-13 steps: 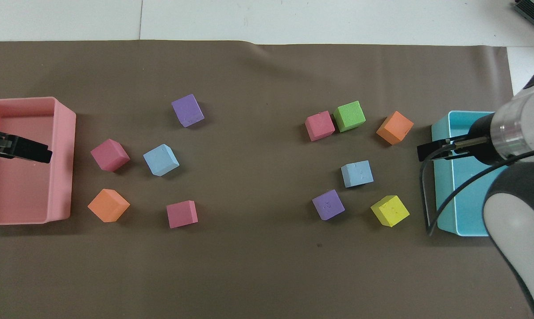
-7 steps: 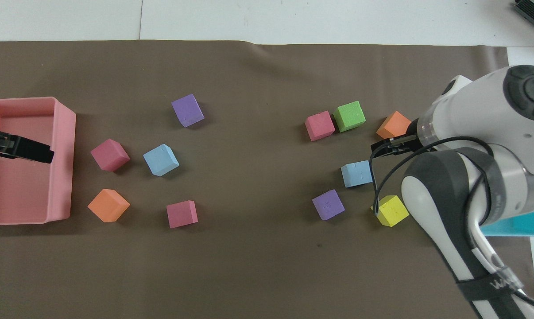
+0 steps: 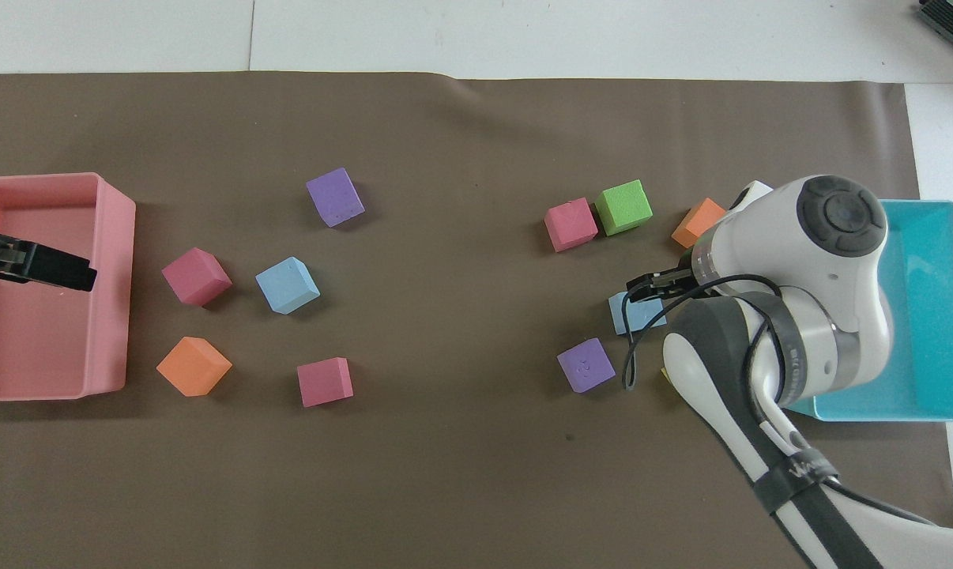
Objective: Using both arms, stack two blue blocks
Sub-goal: 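Close the right gripper on the light blue cube and lift it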
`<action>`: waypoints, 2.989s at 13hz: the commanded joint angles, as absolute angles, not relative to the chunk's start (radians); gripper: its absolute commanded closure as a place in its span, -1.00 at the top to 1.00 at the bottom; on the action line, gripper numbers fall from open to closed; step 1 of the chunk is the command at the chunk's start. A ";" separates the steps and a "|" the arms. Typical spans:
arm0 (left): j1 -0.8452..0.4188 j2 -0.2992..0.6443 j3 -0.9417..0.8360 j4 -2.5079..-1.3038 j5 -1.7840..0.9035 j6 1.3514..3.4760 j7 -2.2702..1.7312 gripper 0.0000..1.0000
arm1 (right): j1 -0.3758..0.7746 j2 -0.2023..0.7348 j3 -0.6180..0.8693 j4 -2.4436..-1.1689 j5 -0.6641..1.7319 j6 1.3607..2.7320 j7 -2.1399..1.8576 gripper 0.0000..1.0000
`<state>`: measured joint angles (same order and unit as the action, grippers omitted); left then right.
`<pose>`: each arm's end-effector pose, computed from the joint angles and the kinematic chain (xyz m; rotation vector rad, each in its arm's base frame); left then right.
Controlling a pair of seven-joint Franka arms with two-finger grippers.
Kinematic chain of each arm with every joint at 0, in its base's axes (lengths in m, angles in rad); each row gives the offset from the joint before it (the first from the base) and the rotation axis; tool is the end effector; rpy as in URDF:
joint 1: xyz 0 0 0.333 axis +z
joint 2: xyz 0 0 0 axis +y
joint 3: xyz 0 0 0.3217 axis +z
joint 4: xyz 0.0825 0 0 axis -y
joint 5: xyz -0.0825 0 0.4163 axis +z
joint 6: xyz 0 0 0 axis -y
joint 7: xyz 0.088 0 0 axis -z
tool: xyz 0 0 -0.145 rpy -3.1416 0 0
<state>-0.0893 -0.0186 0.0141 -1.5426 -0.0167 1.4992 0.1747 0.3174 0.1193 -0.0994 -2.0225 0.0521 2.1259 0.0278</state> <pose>0.5711 -0.0455 0.6109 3.0987 -0.3908 -0.0374 0.5856 0.1343 0.3410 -3.1010 -0.2533 0.0296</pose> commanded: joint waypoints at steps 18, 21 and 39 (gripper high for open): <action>-0.109 -0.046 0.025 -1.575 -0.005 1.514 0.163 1.00 | 0.330 0.184 -0.100 -2.214 0.069 2.376 0.052 1.00; -0.109 -0.046 0.025 -1.575 -0.005 1.516 0.163 1.00 | 0.339 0.192 -0.100 -2.214 0.069 2.382 0.048 0.67; -0.109 -0.046 0.025 -1.575 -0.005 1.517 0.163 1.00 | 0.362 0.192 -0.101 -1.878 0.023 2.080 0.101 -1.00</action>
